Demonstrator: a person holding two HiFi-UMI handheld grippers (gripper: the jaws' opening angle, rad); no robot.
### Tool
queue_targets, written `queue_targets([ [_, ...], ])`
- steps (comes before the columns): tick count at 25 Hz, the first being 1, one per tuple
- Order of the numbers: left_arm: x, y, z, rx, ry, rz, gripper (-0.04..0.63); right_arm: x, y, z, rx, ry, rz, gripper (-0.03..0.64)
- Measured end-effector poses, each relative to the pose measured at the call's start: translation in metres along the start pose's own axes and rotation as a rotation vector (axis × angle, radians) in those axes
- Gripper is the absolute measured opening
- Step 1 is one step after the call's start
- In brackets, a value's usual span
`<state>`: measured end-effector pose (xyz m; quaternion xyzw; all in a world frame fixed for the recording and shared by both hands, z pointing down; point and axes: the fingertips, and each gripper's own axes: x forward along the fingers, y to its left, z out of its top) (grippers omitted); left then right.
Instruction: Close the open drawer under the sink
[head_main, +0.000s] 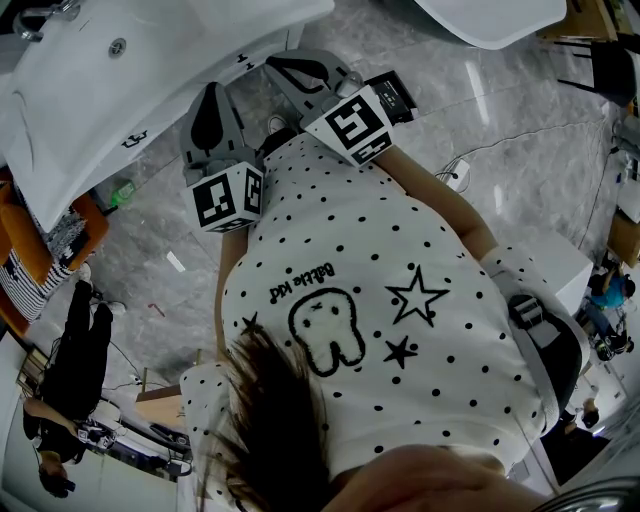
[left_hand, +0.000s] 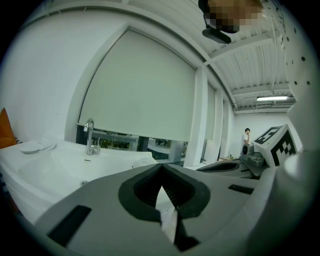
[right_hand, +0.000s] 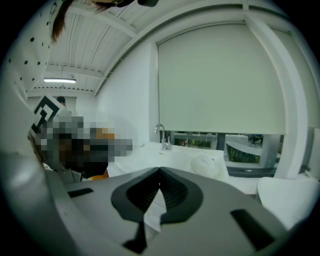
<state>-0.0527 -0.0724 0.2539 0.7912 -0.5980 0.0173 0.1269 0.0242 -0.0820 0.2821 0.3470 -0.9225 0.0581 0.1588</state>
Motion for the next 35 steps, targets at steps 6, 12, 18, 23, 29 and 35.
queue_targets([
  [6,0.0008,-0.001,0.0001,-0.001,0.001,-0.003,0.005,-0.0009,-0.0008,0.0,0.001,0.0,-0.003,0.015],
  [12,0.0009,-0.0025,-0.0009,-0.002,0.002,-0.005,0.005,-0.0021,0.0017,-0.0006,-0.013,0.001,0.008,0.015],
  [18,0.0,-0.0026,-0.0005,-0.002,-0.001,-0.004,0.005,-0.0022,0.0032,-0.0004,-0.016,0.0,0.012,0.015],
  [23,-0.0002,-0.0033,-0.0019,-0.005,-0.001,-0.005,0.005,-0.0032,0.0032,-0.002,-0.017,0.002,0.01,0.015],
  [29,0.0009,-0.0044,-0.0019,-0.006,0.001,-0.007,0.005,-0.0041,0.0015,-0.0023,-0.015,0.002,0.006,0.015],
  [35,0.0005,-0.0042,-0.0012,-0.005,0.0,-0.005,0.005,-0.0039,0.0023,-0.0017,-0.018,0.003,0.01,0.015],
])
